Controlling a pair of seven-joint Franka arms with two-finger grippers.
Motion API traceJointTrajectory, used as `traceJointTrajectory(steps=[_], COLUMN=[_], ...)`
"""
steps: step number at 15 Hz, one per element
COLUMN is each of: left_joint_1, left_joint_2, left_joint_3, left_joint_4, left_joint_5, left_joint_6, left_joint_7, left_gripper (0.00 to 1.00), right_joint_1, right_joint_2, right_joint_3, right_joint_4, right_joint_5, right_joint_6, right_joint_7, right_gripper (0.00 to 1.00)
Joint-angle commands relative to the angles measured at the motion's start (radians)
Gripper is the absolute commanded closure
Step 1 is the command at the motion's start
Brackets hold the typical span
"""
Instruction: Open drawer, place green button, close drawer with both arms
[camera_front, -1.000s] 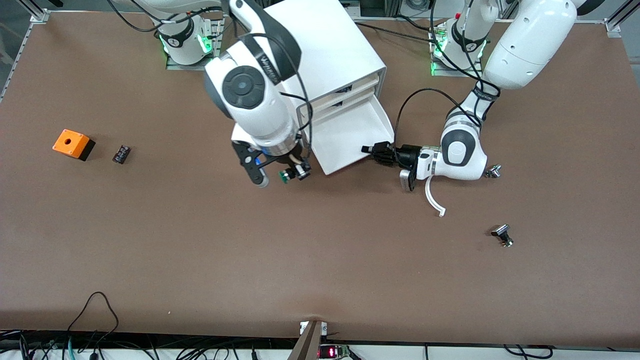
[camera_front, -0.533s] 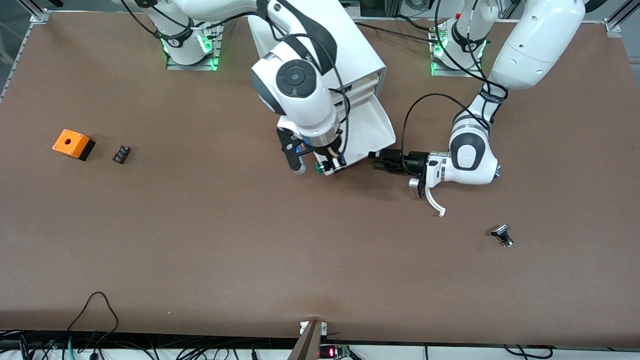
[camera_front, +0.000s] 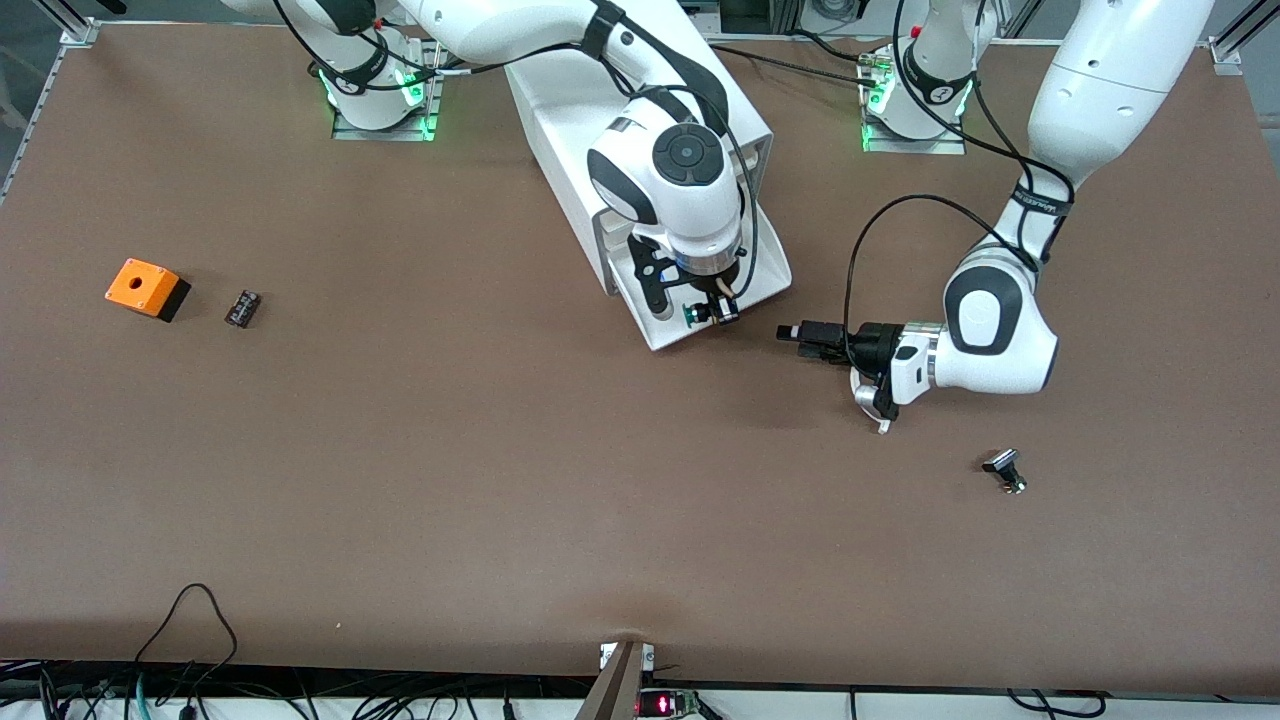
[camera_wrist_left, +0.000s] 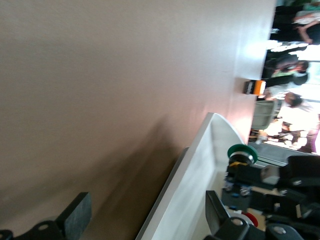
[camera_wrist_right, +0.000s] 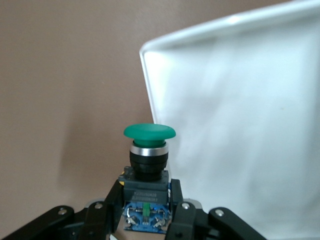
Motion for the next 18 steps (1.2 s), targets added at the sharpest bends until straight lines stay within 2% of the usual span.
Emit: traceJointTrajectory(steps=[1,3,5,6,7,10,13,16,18], left_joint_1=[0.001,0.0,-0.005,-0.01,-0.011,-0.016,-0.022,-0.065,-0.089], left_joint_2=[-0.032,-0.04,-0.042,-0.042,-0.042,-0.039,-0.029,-0.014,0.0], left_joint_3=[0.005,0.011,0.011,0.01,0.008,0.008,0.002,0.005,0.003], left_joint_4=[0.061,0.138,0.211,0.233,0.253,0.27,0.269,0.267,0.252], left_joint_5=[0.176,0.309,0.42,0.475,0.519,0.607,0.676,0.745,0.802], left_joint_6=[-0.048,-0.115,-0.175,-0.194,-0.206,-0.215,-0.208,-0.189,-0.11], left_joint_7=[-0.172,-0.294,-0.437,-0.501,-0.54,-0.597,-0.712,-0.82,-0.966], left_gripper=[0.0,0.0,0.0,0.0,0.0,0.0,0.0,0.0,0.0], right_joint_1=[0.024,0.03,0.03,0.03,0.032,0.023,0.007,-0.031,-0.095], right_joint_2=[0.04,0.041,0.041,0.041,0.038,0.025,-0.013,-0.061,-0.113], right_joint_3=[-0.008,-0.008,-0.008,-0.008,-0.008,-0.011,-0.044,-0.067,-0.061], right_joint_4=[0.036,0.021,0.015,0.015,0.015,0.021,0.023,0.026,0.026], right_joint_5=[-0.017,-0.016,-0.013,-0.011,-0.012,-0.016,-0.016,-0.013,-0.005], right_joint_6=[0.009,0.011,0.017,0.015,0.011,0.0,-0.034,-0.101,-0.126], right_joint_7=[0.048,0.056,0.065,0.066,0.065,0.063,0.037,-0.117,-0.212], right_gripper=[1.0,1.0,0.55,0.2,0.0,0.0,0.0,0.0,0.0])
